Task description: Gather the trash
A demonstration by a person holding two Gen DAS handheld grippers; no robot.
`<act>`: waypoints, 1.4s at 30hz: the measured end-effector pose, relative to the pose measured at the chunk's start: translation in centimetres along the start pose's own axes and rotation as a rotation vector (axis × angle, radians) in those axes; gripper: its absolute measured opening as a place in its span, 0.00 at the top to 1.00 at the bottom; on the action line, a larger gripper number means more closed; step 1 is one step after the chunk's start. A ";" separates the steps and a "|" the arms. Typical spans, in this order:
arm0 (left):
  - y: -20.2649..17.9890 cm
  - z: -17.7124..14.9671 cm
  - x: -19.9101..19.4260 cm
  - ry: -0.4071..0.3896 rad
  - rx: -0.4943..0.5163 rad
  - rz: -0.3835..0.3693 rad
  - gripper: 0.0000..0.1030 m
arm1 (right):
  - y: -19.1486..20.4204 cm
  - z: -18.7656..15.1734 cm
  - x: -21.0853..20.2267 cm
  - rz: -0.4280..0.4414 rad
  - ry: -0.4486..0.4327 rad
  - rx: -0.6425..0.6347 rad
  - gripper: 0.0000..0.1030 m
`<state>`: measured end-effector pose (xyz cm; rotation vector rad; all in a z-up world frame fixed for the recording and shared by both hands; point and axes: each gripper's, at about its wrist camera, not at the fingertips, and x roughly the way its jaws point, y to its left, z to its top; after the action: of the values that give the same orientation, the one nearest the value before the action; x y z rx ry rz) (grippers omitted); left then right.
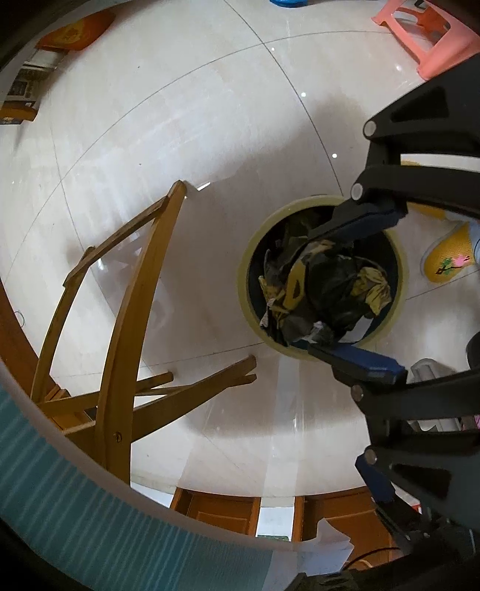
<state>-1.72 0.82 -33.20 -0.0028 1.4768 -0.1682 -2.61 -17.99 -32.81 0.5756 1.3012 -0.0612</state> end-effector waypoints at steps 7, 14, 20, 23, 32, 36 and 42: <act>0.7 -0.9 -0.9 -0.016 -0.028 0.007 0.17 | 0.7 0.0 -0.2 -0.007 -0.019 -0.042 0.30; 0.8 -2.0 -2.4 -0.036 -0.045 0.012 0.17 | 0.9 -0.1 -1.1 -0.007 -0.030 -0.058 0.23; 0.9 -2.6 -4.3 -0.049 -0.062 0.017 0.17 | 1.1 -0.4 -2.5 -0.021 -0.029 -0.082 0.23; 0.8 -2.7 -6.6 -0.074 -0.059 0.020 0.17 | 1.4 -0.6 -3.9 -0.029 -0.028 -0.088 0.23; 0.1 -2.7 -16.2 -0.140 -0.032 0.024 0.17 | 4.1 -0.8 -12.0 -0.016 -0.054 -0.102 0.23; -0.1 -2.4 -21.6 -0.181 -0.014 0.032 0.17 | 6.3 -0.9 -16.7 -0.016 -0.074 -0.142 0.23; 0.1 -2.0 -28.7 -0.232 -0.011 0.034 0.17 | 9.7 -0.8 -23.4 -0.040 -0.127 -0.204 0.23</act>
<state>-6.09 4.38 -5.02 -0.0060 1.2460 -0.1280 -6.53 -15.68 -7.91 0.3656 1.1786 0.0027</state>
